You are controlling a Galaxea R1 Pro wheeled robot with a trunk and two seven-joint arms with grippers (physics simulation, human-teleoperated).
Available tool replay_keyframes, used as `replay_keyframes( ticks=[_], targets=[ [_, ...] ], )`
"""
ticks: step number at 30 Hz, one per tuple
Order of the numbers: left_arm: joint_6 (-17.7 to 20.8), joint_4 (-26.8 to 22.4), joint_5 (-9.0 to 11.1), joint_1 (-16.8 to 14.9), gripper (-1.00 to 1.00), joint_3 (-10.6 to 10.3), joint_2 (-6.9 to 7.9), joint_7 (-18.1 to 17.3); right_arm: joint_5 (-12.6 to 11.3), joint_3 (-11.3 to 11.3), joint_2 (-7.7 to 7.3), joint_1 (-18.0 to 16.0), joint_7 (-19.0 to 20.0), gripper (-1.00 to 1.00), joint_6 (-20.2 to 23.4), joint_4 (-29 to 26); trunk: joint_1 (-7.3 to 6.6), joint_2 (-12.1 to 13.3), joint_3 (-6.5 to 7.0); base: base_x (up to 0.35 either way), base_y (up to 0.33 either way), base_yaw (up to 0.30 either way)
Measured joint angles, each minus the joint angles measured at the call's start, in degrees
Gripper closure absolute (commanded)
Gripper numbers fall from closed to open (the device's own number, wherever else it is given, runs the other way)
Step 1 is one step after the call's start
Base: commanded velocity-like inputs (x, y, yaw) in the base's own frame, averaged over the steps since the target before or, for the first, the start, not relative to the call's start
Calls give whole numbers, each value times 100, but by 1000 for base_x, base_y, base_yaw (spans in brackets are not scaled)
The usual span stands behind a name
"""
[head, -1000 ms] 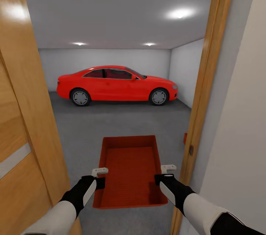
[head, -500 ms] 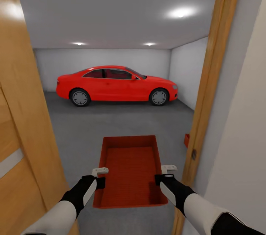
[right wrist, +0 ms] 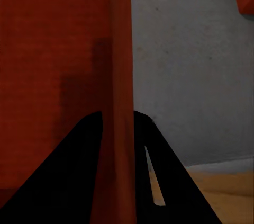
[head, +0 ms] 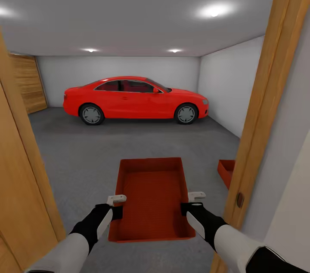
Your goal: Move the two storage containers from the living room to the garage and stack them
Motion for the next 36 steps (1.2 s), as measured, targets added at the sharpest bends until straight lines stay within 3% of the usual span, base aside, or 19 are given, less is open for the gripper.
replay_keyframes(
  ticks=[1,36],
  targets=[
    [-8,-4,-105,-4,100,65,-30,-4,64,-84,-1,3,4,100,-7,0,0,0,0,323,0,0],
    [2,-10,-108,-3,100,68,-30,-3,61,-86,0,3,5,100,-5,-1,1,0,0,315,34,0]
  ],
)
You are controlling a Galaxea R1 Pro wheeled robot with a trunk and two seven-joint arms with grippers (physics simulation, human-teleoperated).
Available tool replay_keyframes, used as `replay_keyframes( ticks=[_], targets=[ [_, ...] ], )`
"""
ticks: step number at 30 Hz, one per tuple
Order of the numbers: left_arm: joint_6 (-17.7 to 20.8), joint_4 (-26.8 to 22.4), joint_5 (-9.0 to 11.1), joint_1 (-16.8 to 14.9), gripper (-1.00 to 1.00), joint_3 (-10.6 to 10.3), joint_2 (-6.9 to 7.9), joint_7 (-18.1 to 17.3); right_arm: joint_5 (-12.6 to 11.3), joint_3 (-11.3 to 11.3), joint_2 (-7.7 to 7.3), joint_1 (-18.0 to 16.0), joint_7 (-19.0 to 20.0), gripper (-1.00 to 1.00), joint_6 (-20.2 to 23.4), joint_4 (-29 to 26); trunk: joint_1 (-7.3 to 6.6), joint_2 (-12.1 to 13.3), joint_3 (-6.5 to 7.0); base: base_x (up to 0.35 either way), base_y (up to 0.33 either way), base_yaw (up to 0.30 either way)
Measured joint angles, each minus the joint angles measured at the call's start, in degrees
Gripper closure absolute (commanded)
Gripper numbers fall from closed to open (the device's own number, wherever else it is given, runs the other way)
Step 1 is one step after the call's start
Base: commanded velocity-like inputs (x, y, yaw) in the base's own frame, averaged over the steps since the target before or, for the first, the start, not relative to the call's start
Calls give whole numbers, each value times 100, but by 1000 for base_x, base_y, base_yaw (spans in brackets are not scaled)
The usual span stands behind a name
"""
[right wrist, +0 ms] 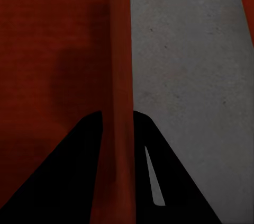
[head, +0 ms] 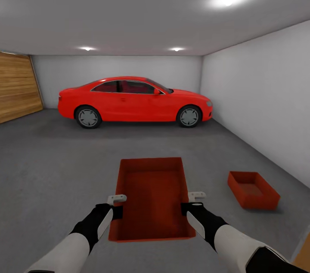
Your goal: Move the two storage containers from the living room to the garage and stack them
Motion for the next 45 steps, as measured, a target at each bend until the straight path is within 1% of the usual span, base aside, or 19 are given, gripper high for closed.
replay_keyframes(
  ticks=[9,10,11,45],
  targets=[
    [-2,5,4,0,100,-1,1,0,-8,7,0,0,-1,100,-1,2,-1,-1,0,281,2,0],
    [1,3,-19,0,100,9,-7,0,-10,6,-2,0,-2,100,0,3,3,3,0,320,0,0],
    [-4,6,20,0,100,-9,7,0,6,-1,7,0,-5,100,0,4,-1,-1,0,321,0,0],
    [6,18,-18,-2,100,11,-2,-8,-46,30,0,2,-5,100,1,10,-1,0,0,322,0,0]
  ],
)
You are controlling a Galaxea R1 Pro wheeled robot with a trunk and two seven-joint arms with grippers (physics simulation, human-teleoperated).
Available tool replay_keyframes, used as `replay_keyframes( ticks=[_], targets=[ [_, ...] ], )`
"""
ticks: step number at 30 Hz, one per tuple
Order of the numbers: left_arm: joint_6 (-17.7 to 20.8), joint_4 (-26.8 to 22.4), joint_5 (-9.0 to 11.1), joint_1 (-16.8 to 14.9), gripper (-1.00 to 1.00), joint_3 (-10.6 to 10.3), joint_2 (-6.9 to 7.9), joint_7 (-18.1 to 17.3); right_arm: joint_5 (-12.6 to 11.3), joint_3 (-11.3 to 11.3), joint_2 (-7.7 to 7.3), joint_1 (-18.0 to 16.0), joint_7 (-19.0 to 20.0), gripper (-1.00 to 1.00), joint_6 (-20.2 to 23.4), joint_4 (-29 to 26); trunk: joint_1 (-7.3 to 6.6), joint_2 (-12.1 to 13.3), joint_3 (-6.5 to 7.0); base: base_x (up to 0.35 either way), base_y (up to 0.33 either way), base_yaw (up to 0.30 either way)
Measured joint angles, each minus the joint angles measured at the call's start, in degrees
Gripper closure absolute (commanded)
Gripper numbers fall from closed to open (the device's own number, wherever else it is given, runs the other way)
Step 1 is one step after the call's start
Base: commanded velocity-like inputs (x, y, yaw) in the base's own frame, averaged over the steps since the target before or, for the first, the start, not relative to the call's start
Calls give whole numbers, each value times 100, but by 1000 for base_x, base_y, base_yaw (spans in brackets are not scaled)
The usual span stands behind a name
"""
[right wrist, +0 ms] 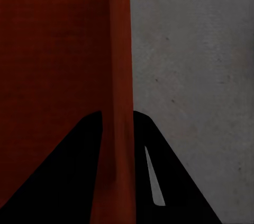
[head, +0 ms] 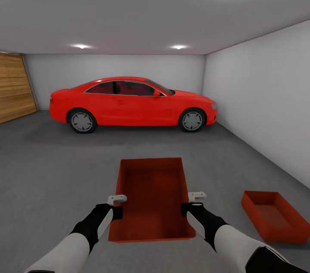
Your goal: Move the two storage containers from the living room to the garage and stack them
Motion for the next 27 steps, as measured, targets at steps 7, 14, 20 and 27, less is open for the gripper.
replay_keyframes(
  ticks=[7,14,20,27],
  targets=[
    [2,0,-1,0,100,2,0,0,0,-1,0,0,0,100,2,0,0,0,0,322,0,0],
    [2,0,-1,0,100,2,-1,1,1,-1,0,0,0,100,2,-1,0,0,0,322,49,-2],
    [-7,8,101,0,100,-67,69,-42,-67,92,52,-1,-123,100,9,-16,0,0,0,322,75,-193],
    [-5,9,101,0,100,-71,115,-109,-62,92,91,-1,-166,100,9,-16,0,0,0,322,80,-275]
  ],
)
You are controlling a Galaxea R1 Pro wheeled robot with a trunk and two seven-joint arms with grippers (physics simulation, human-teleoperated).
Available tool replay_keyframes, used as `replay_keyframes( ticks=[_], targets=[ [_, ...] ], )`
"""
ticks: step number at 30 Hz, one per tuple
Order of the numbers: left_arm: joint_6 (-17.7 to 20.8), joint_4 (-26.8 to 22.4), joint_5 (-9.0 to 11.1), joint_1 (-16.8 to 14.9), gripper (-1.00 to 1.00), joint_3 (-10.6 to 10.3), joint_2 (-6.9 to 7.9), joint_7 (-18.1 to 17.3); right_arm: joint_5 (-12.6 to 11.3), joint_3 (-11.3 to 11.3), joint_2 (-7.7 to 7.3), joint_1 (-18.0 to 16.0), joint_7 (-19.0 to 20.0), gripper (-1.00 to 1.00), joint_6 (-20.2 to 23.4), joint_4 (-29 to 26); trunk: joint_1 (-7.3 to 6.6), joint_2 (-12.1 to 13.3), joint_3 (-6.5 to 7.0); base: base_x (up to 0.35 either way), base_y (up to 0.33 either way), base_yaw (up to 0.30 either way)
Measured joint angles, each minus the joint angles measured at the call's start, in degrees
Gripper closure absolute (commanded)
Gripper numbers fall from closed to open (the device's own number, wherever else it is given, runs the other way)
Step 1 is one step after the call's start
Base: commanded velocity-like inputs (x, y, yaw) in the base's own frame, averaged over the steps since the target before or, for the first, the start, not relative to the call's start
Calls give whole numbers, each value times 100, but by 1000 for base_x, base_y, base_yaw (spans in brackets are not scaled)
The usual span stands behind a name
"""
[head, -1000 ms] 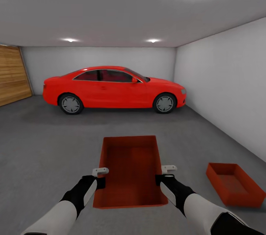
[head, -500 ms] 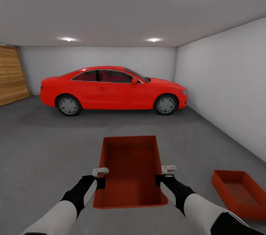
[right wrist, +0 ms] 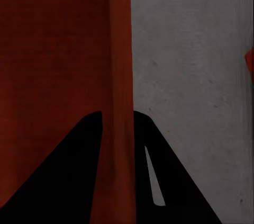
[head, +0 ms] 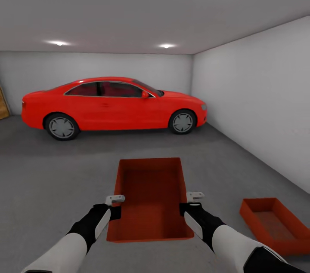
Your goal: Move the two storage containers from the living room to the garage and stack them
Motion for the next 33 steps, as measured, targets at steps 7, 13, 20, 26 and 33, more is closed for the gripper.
replay_keyframes(
  ticks=[7,13,20,26,33],
  targets=[
    [6,0,1,0,100,0,1,0,-2,1,1,0,-1,100,6,0,0,0,0,322,82,-281],
    [3,0,0,0,100,0,1,-1,-3,2,0,0,-1,100,2,0,0,0,0,322,82,-281],
    [4,-5,1,0,100,3,-58,90,4,-6,-52,-1,80,100,-1,2,0,0,0,322,82,-138],
    [9,-3,4,1,100,4,-62,97,7,-8,-55,-1,86,100,8,3,0,0,0,322,82,-6],
    [25,-8,2,1,100,2,-53,88,7,-13,-46,-1,74,100,18,2,0,0,0,322,82,0]
  ],
)
